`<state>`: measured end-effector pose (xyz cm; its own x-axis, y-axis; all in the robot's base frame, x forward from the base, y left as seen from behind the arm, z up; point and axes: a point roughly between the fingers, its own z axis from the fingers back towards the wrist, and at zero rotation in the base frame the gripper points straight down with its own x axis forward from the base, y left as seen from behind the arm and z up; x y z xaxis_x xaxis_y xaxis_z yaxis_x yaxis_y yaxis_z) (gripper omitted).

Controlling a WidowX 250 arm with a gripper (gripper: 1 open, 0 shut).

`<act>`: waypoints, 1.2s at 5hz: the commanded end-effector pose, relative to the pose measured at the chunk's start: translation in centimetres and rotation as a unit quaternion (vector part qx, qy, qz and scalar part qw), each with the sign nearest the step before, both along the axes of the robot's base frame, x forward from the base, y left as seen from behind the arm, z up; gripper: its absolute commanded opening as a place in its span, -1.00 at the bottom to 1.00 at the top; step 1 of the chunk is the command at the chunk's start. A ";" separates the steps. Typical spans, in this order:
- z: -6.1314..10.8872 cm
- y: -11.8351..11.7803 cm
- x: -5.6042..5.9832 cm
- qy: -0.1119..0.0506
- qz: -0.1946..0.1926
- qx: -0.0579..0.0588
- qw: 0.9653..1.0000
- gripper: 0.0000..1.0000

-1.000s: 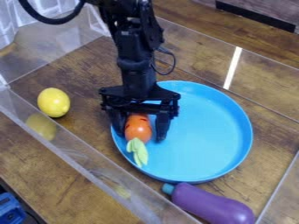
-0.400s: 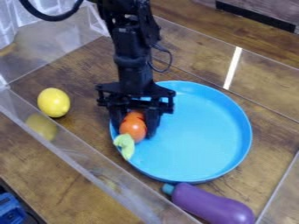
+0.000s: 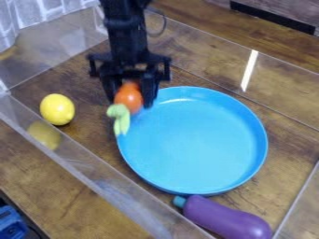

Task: Move the carrot to the left side

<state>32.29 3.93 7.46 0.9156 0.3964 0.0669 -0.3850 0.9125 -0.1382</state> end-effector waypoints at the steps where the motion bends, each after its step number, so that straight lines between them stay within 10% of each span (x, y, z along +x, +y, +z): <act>1: 5.5 2.5 1.4 -0.064 0.008 0.020 0.998 -1.00; 6: 4.6 7.5 1.9 -0.098 -0.042 0.070 0.992 -1.00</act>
<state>34.03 10.86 10.65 0.9226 0.2930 0.2509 -0.2821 0.9561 -0.0790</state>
